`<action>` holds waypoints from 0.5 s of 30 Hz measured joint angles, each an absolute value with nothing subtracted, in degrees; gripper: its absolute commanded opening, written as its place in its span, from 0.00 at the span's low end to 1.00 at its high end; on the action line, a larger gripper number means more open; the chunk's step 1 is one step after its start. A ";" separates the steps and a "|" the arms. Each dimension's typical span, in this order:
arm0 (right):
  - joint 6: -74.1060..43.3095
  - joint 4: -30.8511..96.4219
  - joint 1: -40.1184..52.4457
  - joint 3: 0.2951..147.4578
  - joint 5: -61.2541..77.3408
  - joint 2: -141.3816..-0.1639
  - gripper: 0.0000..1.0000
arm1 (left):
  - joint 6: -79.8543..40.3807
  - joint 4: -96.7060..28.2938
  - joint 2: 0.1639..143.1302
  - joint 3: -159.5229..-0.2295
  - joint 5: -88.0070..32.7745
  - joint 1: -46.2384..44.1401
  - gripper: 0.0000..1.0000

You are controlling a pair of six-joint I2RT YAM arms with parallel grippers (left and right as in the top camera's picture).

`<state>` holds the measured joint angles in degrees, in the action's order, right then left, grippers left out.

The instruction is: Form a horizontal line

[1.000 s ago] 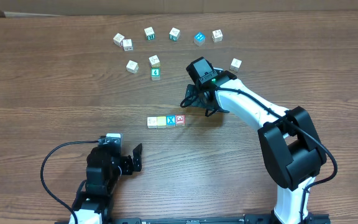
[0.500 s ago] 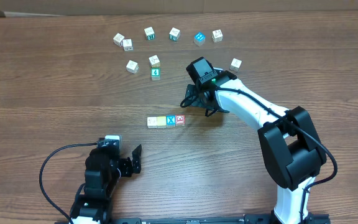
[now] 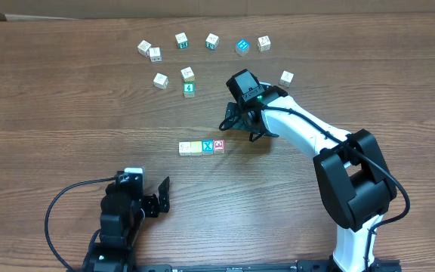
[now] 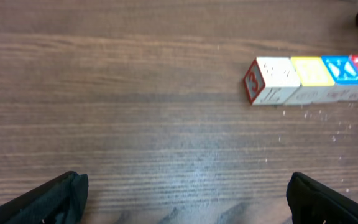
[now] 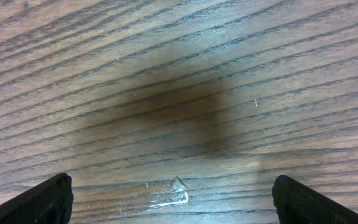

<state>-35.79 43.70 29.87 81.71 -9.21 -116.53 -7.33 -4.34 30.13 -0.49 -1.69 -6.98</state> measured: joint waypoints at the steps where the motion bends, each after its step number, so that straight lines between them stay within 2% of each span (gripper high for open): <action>1: -35.79 43.72 29.87 81.71 -9.21 -116.53 1.00 | -7.33 -4.36 29.52 -0.49 -1.67 -6.98 0.99; 15: -35.79 43.70 29.87 81.71 -9.21 -116.53 1.00 | -7.05 -4.38 20.97 -0.49 -1.48 -6.98 1.00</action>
